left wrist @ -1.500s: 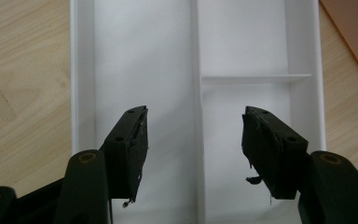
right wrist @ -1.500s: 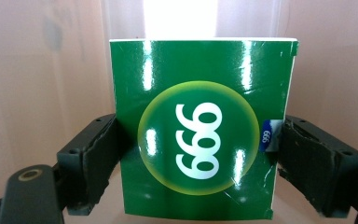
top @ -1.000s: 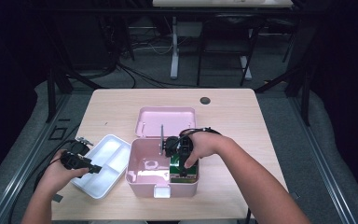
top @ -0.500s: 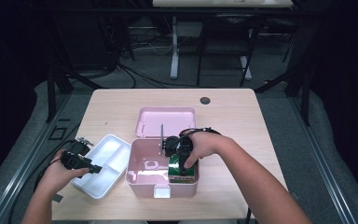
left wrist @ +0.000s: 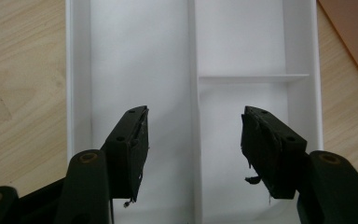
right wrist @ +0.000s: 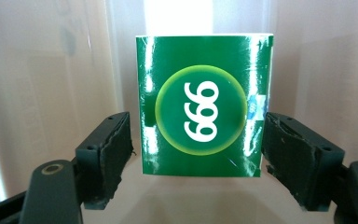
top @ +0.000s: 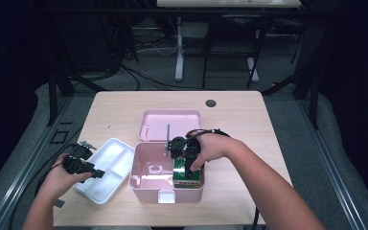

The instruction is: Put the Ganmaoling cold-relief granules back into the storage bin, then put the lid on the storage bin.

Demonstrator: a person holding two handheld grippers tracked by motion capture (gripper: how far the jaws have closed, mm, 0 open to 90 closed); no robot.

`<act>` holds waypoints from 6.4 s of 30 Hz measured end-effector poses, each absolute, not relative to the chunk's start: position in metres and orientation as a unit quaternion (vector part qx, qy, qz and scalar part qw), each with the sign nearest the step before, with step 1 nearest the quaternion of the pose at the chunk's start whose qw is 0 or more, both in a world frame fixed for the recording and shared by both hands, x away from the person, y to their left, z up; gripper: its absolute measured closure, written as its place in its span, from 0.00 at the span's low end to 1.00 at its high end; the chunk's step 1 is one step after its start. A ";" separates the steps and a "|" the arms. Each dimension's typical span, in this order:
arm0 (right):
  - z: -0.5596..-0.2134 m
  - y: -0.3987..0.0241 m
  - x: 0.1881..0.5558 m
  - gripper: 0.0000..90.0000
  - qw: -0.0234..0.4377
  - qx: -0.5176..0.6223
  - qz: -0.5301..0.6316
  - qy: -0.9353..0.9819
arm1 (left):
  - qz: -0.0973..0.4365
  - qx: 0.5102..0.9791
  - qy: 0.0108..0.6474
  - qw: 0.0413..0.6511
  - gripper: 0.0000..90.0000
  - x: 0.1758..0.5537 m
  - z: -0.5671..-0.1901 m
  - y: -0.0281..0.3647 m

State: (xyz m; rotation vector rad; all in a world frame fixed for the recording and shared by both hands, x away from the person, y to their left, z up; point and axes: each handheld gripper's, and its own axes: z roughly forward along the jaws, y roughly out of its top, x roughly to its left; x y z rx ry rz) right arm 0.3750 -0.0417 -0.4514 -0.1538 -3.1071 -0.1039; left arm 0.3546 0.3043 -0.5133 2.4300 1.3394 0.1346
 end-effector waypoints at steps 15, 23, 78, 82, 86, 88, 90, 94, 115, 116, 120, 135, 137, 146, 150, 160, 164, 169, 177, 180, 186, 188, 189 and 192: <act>-0.427 -0.057 0.375 0.30 0.007 -0.078 -0.061 -0.995 | 0.046 0.860 0.476 0.181 0.48 0.354 -0.513 0.304; -0.413 -0.063 0.371 0.30 -0.009 -0.088 -0.070 -0.994 | 0.045 0.859 0.477 0.180 0.49 0.354 -0.512 0.305; -0.425 -0.166 0.378 0.33 -0.072 -0.321 -0.174 -0.928 | 0.052 0.861 0.467 0.192 0.58 0.355 -0.493 0.293; -0.429 -0.174 0.376 0.34 -0.055 -0.347 -0.230 -0.908 | 0.045 0.867 0.459 0.188 0.61 0.355 -0.491 0.291; -0.433 -0.178 0.374 0.34 -0.077 -0.361 -0.223 -0.902 | 0.047 0.869 0.458 0.181 0.62 0.356 -0.489 0.289; -0.435 -0.181 0.372 0.34 -0.085 -0.373 -0.226 -0.896 | 0.045 0.872 0.454 0.174 0.62 0.357 -0.489 0.288; -0.435 -0.181 0.371 0.34 -0.089 -0.373 -0.223 -0.896 | 0.043 0.876 0.451 0.169 0.62 0.358 -0.489 0.287; -0.442 -0.184 0.367 0.34 -0.098 -0.383 -0.227 -0.890 | 0.038 0.879 0.448 0.156 0.62 0.361 -0.491 0.283; -0.450 -0.193 0.352 0.37 -0.130 -0.407 -0.247 -0.870 | 0.030 0.886 0.449 0.116 0.67 0.373 -0.497 0.273; -0.449 -0.193 0.351 0.37 -0.133 -0.409 -0.246 -0.869 | 0.029 0.887 0.448 0.112 0.67 0.374 -0.499 0.273; -0.449 -0.193 0.351 0.37 -0.141 -0.411 -0.245 -0.867 | 0.028 0.887 0.449 0.103 0.68 0.376 -0.503 0.273; -0.453 -0.197 0.353 0.39 -0.131 -0.425 -0.262 -0.856 | 0.016 0.889 0.455 0.054 0.78 0.392 -0.526 0.269; -0.453 -0.198 0.354 0.39 -0.130 -0.428 -0.260 -0.855 | 0.013 0.887 0.458 0.055 0.80 0.394 -0.527 0.269; -0.456 -0.200 0.355 0.41 -0.130 -0.435 -0.262 -0.851 | 0.006 0.887 0.460 0.045 0.85 0.397 -0.533 0.267; -0.457 -0.199 0.356 0.41 -0.127 -0.435 -0.262 -0.852 | 0.001 0.887 0.461 0.041 0.89 0.398 -0.537 0.266; -0.458 -0.198 0.356 0.41 -0.128 -0.435 -0.263 -0.852 | -0.009 0.883 0.468 0.035 0.94 0.399 -0.542 0.263; -0.459 -0.198 0.356 0.41 -0.127 -0.435 -0.260 -0.853 | -0.010 0.881 0.471 0.034 0.96 0.400 -0.543 0.264; -0.460 -0.196 0.357 0.41 -0.131 -0.433 -0.255 -0.855 | -0.011 0.879 0.475 0.032 0.97 0.401 -0.543 0.264; -0.460 -0.197 0.357 0.41 -0.133 -0.434 -0.255 -0.854 | -0.010 0.880 0.475 0.028 0.98 0.400 -0.542 0.265; -0.460 -0.197 0.357 0.41 -0.133 -0.434 -0.252 -0.854 | -0.011 0.879 0.476 0.028 0.99 0.401 -0.540 0.266; -0.462 -0.197 0.357 0.41 -0.130 -0.437 -0.251 -0.854 | -0.011 0.878 0.477 0.030 0.99 0.401 -0.534 0.268; -0.462 -0.197 0.357 0.41 -0.129 -0.436 -0.252 -0.854 | -0.010 0.878 0.478 0.032 0.99 0.400 -0.531 0.269; -0.462 -0.197 0.357 0.41 -0.129 -0.436 -0.252 -0.854 | -0.008 0.878 0.477 0.034 0.99 0.400 -0.529 0.269; -0.462 -0.197 0.357 0.41 -0.129 -0.436 -0.252 -0.854 | -0.006 0.877 0.479 0.038 0.99 0.399 -0.523 0.271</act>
